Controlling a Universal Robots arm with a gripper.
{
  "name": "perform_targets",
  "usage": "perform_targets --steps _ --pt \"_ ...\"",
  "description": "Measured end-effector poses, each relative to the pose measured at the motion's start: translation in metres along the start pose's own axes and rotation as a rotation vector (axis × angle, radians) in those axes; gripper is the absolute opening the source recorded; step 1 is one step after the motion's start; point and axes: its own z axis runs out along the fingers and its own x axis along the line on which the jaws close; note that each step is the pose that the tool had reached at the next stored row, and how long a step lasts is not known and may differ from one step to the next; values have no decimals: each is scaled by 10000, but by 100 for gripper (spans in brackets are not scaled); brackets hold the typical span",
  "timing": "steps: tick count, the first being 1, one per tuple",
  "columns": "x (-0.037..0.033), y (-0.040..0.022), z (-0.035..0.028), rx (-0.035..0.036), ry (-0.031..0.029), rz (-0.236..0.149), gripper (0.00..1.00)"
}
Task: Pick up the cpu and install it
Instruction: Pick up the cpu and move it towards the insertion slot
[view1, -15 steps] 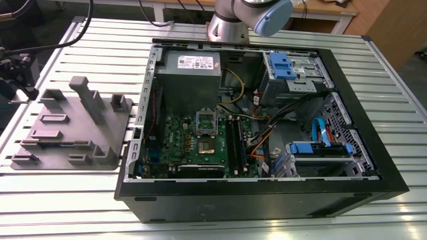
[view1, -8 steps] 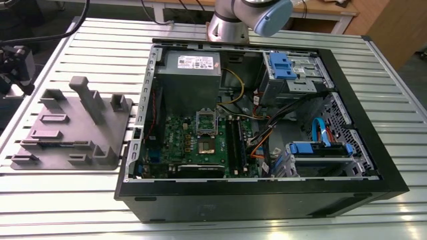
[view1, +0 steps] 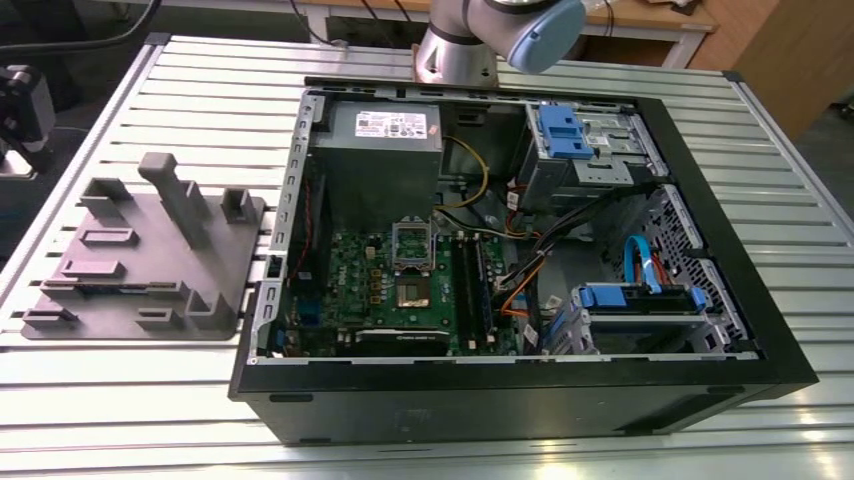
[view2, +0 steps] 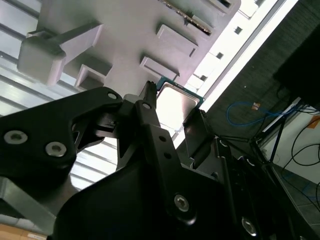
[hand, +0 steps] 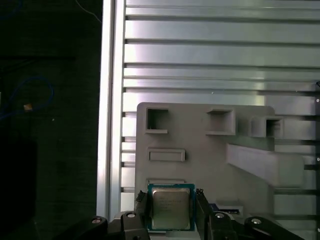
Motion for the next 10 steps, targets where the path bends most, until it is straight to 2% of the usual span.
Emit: perform_targets --steps 4,6,10 --pt "0 7 -149 0 -8 0 47" --pt "0 9 -204 1 -9 0 47" --pt "0 10 -225 -1 -13 0 47"
